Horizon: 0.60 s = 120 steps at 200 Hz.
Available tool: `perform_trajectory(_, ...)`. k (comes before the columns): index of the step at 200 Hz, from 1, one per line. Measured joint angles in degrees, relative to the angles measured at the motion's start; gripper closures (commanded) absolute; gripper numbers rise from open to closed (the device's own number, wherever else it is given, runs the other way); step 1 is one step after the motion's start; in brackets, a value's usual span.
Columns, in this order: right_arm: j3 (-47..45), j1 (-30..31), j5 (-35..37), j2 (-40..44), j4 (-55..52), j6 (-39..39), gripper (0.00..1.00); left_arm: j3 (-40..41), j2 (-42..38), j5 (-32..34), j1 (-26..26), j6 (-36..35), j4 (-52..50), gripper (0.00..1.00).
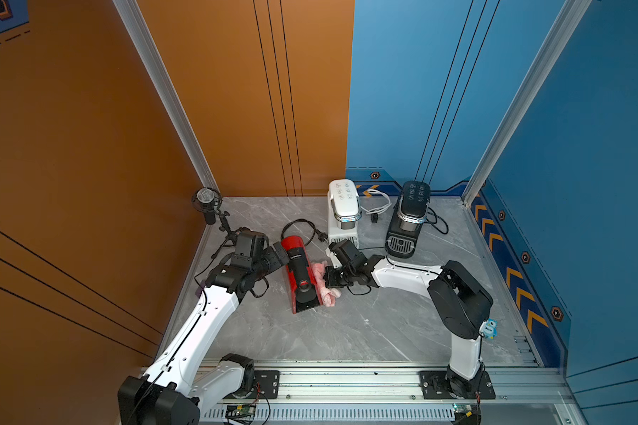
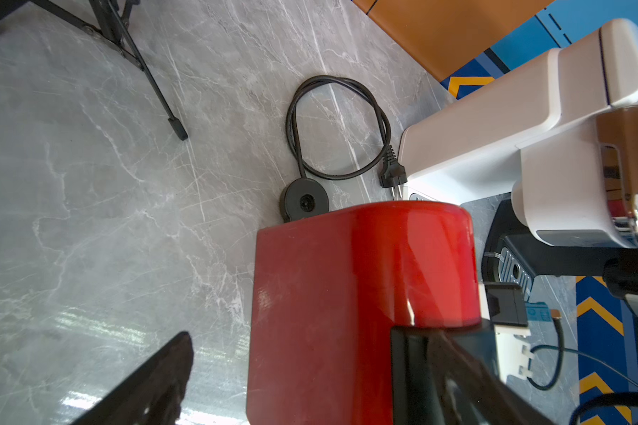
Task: Wipe the surface of a coffee machine
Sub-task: Wipe the dirt from the surface of the coffee machine.
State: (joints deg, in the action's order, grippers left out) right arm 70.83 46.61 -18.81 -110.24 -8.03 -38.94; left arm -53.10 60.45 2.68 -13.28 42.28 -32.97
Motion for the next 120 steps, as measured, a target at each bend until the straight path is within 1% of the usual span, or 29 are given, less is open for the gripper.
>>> perform_trajectory(19,-0.42,-0.02,-0.72,1.11,-0.39,0.02,1.0,0.85,-1.14,-0.37,0.66,-0.2,-0.98,0.0)
perform_trajectory(32,-0.46,-0.7,-3.52,2.51,0.11,-1.09,1.0,1.01,-1.68,-1.57,0.9,0.24,-1.57,0.0)
perform_trajectory(53,0.44,-2.36,-7.52,4.37,1.55,-2.27,1.0,0.9,-2.47,-5.25,0.68,1.14,-1.66,0.0)
perform_trajectory(74,3.45,-3.04,-8.81,5.42,1.57,-2.19,1.0,0.26,-2.56,-7.74,-0.55,1.38,-2.03,0.01)
perform_trajectory(120,13.46,-3.91,-9.51,4.5,-1.14,0.28,1.0,-0.04,-1.86,-9.7,-2.93,1.97,-2.1,0.0)
